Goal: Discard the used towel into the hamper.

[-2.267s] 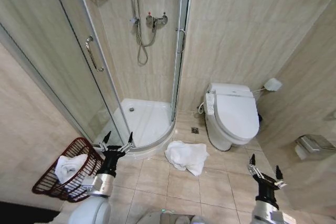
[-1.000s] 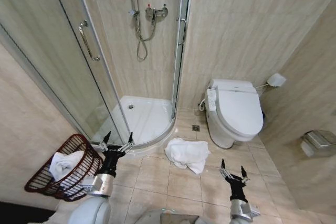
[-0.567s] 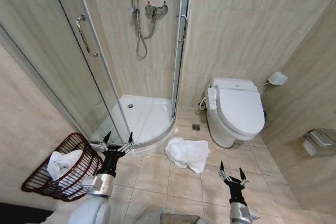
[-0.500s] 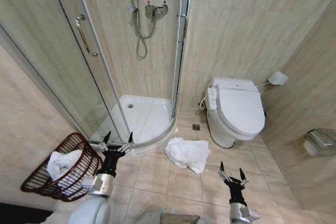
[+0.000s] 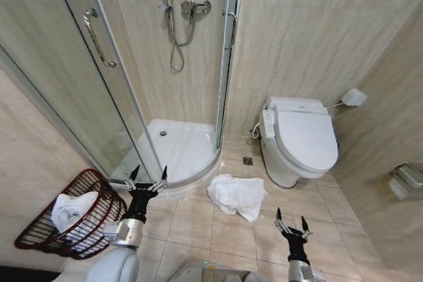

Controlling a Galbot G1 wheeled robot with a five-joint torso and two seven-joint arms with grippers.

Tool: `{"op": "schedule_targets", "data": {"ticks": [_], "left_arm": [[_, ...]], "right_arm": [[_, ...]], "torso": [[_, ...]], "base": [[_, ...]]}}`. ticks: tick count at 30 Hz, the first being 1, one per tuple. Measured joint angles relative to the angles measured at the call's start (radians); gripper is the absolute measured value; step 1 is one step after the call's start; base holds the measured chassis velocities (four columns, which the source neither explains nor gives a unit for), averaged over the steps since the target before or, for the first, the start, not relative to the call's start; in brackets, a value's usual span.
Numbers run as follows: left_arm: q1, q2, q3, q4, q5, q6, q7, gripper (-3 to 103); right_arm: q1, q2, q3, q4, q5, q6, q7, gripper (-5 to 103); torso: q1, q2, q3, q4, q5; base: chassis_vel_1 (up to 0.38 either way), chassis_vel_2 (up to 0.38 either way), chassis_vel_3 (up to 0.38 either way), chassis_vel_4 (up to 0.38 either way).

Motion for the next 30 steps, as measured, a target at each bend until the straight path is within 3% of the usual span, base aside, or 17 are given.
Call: {"op": "schedule_targets", "data": {"ticks": [19, 23, 25, 30], "left_arm": [[0.0, 0.0, 0.0, 0.0, 0.0, 0.0, 0.0, 100], [0.0, 0.0, 0.0, 0.0, 0.0, 0.0, 0.0, 100], [0.0, 0.0, 0.0, 0.0, 0.0, 0.0, 0.0, 100], [0.0, 0.0, 0.0, 0.0, 0.0, 0.0, 0.0, 100]], "right_arm": [[0.038, 0.0, 0.009, -0.078, 0.004, 0.037, -0.005, 100], [0.126, -0.004, 0.033, -0.208, 0.012, 0.036, -0.113, 100], [0.145, -0.009, 0.036, -0.236, 0.013, 0.033, -0.131, 100], [0.233, -0.051, 0.051, -0.342, 0.041, -0.035, -0.215, 100]], "torso": [[-0.028, -0.07, -0.04, 0.0002, -0.0001], [-0.032, -0.076, -0.044, 0.0, 0.0003], [-0.032, -0.076, -0.044, 0.0001, 0.0003], [-0.032, -0.076, -0.043, 0.0002, 0.0002]], "base": [[-0.101, 0.092, 0.092, -0.095], [0.0, 0.0, 0.0, 0.0], [0.0, 0.0, 0.0, 0.0], [0.0, 0.0, 0.0, 0.0]]}}
